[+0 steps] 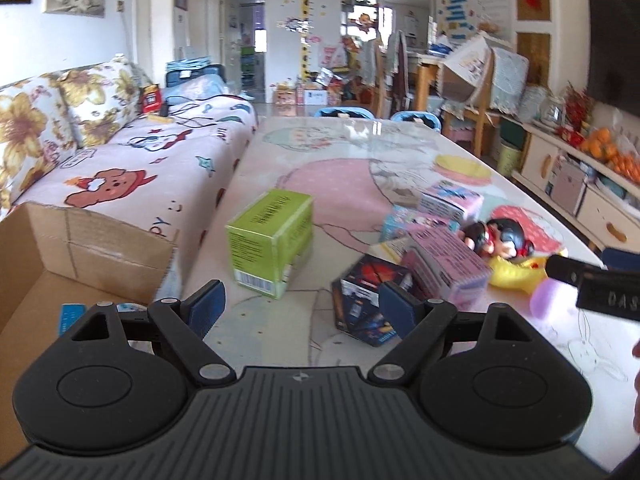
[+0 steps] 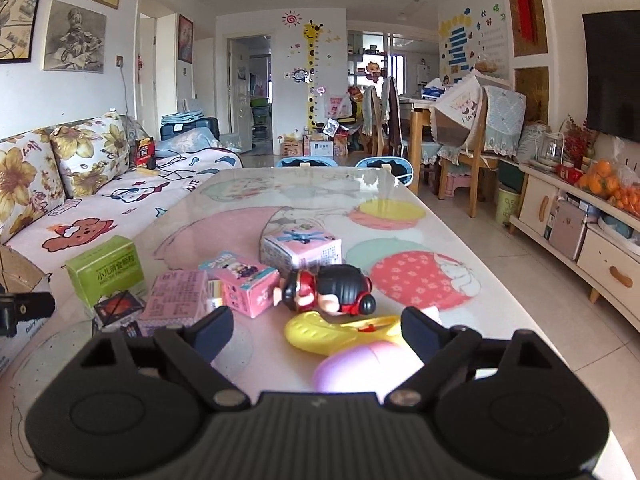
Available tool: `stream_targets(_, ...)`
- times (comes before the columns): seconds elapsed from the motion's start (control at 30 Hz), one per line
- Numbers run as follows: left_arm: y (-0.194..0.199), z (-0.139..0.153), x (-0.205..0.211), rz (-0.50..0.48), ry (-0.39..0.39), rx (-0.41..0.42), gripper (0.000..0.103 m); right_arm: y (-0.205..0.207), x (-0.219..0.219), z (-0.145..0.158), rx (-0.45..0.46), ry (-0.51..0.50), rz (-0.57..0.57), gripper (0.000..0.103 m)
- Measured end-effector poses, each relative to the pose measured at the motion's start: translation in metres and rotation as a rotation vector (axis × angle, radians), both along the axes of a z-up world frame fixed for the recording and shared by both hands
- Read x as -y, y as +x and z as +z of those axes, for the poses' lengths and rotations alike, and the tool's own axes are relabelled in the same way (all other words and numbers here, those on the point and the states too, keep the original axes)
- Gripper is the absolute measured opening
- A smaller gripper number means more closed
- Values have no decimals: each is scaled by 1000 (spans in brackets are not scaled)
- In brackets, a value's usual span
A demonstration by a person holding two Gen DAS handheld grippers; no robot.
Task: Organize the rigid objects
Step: 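Move the left gripper to the black star cube while the right gripper approaches the yellow toy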
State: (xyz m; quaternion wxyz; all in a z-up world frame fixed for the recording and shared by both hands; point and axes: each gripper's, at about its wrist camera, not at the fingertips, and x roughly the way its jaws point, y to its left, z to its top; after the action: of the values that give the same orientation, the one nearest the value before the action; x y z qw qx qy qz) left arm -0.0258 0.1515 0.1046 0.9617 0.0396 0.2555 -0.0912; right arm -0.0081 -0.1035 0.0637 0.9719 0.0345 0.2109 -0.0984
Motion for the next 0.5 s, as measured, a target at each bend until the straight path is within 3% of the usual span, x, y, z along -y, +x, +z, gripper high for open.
stream_targets(0.07,2,-3,4,-25,25,4,103,2,5,-2,-8,0,-6,98)
stream_targets(0.23,8,-15,14,-50,69,-16,103,8,12,-10,-45,-4,-11,98)
stream_targets(0.5,21,-27,21,-44,60,-64,103,22,27,-24,-116,47,-20,99)
